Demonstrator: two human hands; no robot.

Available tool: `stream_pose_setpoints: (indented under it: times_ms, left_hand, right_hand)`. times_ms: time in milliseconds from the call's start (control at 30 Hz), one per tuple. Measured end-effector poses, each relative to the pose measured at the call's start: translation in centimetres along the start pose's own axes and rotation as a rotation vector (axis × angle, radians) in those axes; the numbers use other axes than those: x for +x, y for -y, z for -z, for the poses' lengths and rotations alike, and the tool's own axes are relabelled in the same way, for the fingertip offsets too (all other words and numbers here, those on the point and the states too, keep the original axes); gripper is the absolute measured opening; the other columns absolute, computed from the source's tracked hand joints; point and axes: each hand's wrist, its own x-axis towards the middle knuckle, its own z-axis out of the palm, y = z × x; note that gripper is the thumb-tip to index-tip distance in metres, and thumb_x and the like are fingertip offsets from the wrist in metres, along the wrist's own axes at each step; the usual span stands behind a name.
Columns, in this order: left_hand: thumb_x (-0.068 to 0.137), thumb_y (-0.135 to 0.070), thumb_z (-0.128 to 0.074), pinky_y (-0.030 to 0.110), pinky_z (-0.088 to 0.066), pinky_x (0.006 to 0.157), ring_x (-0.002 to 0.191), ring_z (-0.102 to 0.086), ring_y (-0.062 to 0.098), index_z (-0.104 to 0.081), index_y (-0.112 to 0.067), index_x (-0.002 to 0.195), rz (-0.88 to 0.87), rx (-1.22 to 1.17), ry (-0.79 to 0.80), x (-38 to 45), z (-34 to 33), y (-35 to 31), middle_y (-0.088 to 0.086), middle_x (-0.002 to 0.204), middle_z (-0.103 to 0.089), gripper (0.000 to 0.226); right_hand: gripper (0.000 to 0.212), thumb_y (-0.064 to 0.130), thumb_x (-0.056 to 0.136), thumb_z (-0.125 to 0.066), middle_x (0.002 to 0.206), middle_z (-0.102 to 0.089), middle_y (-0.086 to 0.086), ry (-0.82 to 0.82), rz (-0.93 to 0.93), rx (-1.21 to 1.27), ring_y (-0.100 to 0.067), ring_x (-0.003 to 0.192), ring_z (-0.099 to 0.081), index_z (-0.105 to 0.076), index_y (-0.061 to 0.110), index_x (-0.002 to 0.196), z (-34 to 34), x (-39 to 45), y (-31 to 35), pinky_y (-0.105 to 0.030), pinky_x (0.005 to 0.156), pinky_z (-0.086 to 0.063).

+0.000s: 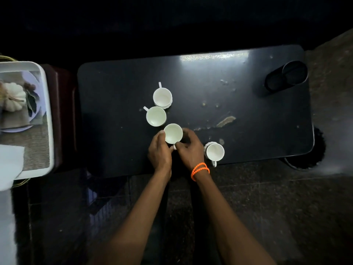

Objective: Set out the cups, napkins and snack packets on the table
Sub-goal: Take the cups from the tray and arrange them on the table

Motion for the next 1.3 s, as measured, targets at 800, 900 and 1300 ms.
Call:
stream_pose_setpoints:
  times_ms: [800, 900, 1300]
  left_hand:
    - [0.103, -0.026, -0.058, 0.041, -0.061, 0.091, 0.114, -0.067, 0.018, -0.072, -0.027, 0.116, 0.008, 0.136, -0.04, -1.1, 6.1, 5.5, 0.007, 0.133, -0.066, 0.019]
    - [0.103, -0.027, -0.059, 0.05, -0.052, 0.106, 0.12, -0.062, 0.026, -0.07, -0.02, 0.12, -0.077, 0.234, -0.142, 0.2, 5.8, 2.8, 0.006, 0.128, -0.065, 0.022]
    - [0.077, -0.048, -0.077, 0.045, -0.035, 0.107, 0.131, -0.051, 0.032, -0.048, -0.015, 0.145, -0.847, 1.277, 0.165, 8.0, -2.4, -9.9, 0.01, 0.137, -0.056, 0.081]
  right_hand:
    - [0.044, 0.001, 0.078, -0.069, 0.116, -0.069, -0.002, 0.027, 0.002, -0.078, -0.015, 0.1, -0.071, -0.065, 0.017, 0.119, -0.2, -5.3, -4.4, -0.028, 0.084, -0.06]
    - [0.048, 0.01, 0.075, -0.067, 0.118, -0.068, -0.005, -0.026, 0.001, -0.109, -0.013, 0.092, -0.069, -0.065, 0.013, 0.124, 0.0, -3.8, -3.5, -0.022, 0.083, -0.056]
    - [0.048, -0.005, 0.082, -0.059, 0.125, -0.068, -0.018, -0.003, 0.159, -0.265, -0.03, 0.117, -0.063, -0.066, 0.006, 0.128, -1.2, 8.8, 5.9, -0.03, 0.102, -0.048]
